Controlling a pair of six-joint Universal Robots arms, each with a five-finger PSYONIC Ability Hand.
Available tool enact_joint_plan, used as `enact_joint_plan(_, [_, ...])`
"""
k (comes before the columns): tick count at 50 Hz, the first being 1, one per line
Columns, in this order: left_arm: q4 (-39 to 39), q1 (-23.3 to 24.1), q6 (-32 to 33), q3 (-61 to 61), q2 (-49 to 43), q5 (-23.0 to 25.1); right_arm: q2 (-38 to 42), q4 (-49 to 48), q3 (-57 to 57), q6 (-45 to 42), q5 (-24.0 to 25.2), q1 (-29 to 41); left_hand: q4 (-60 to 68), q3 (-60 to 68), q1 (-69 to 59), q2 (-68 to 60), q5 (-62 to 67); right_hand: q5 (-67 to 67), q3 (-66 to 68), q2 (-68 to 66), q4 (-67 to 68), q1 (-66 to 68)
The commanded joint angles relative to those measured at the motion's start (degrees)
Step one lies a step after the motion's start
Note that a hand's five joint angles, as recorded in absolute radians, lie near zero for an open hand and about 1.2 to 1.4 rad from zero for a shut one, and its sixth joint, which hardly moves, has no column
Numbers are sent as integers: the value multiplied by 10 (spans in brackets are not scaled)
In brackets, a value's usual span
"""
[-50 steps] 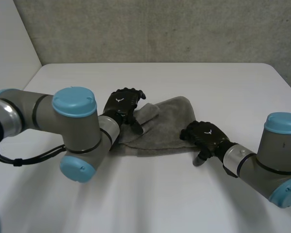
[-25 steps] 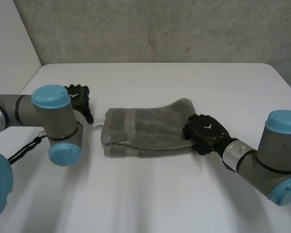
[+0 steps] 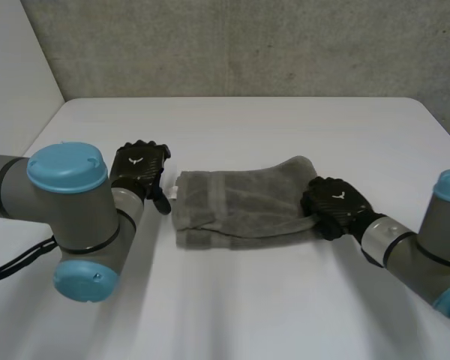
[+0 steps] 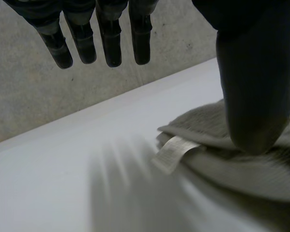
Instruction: Fold the towel.
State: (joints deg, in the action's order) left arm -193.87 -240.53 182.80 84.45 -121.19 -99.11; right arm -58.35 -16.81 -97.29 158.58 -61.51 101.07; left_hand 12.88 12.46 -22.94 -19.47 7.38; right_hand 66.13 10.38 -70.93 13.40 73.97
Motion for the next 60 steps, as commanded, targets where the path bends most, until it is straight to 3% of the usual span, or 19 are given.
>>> enact_joint_plan(1, [0,-11,0,34,19,-1,-42,15,-19,-71,21,-43,-29,-25,85,50,-30,39,-4,-91,-34,60])
enact_joint_plan(12, [0,-20,-1,56,53,-1,-103,43,7,-79,63,-49,-29,-25,99,64,-43,39,-4,-91,-34,60])
enact_joint_plan(21, [0,-20,-14,73,82,0,-88,40,74,-84,75,99,-29,-25,99,64,-43,39,-4,-91,-34,60])
enact_joint_plan(28, [0,-29,-14,91,100,0,-14,43,154,-84,65,205,-29,-25,112,77,-56,39,-4,-91,-34,60])
enact_joint_plan(40, [0,-48,-19,108,114,1,63,43,203,-85,52,262,-29,-25,119,84,-63,19,-4,-71,-34,41])
enact_joint_plan(41, [0,-48,-19,108,114,1,74,43,206,-85,46,265,-29,-25,119,84,-63,-161,-4,109,-34,-139])
enact_joint_plan(42, [0,-48,-21,108,114,1,80,46,207,-85,37,265,-29,-25,119,84,-63,-461,-4,409,-34,-439])
enact_joint_plan(43, [-1,-48,-22,108,112,1,80,46,207,-85,37,265,-29,-25,119,84,-63,-464,-4,412,-34,-442])
enact_joint_plan(44, [-1,-48,-22,108,112,1,82,47,207,-85,25,265,-29,-25,119,84,-63,-661,-4,609,-34,-640])
enact_joint_plan(51, [-2,-46,-26,97,107,13,54,67,194,-50,0,253,-29,-25,119,84,-63,-661,-4,609,-34,-640])
enact_joint_plan(56, [-2,-39,-51,78,105,34,-31,71,156,50,-3,203,-29,-25,119,84,-63,-661,-4,609,-34,-640])
enact_joint_plan(60, [0,-35,-80,62,105,58,-76,71,126,188,4,135,-29,-25,117,82,-62,-661,-4,609,-34,-640])
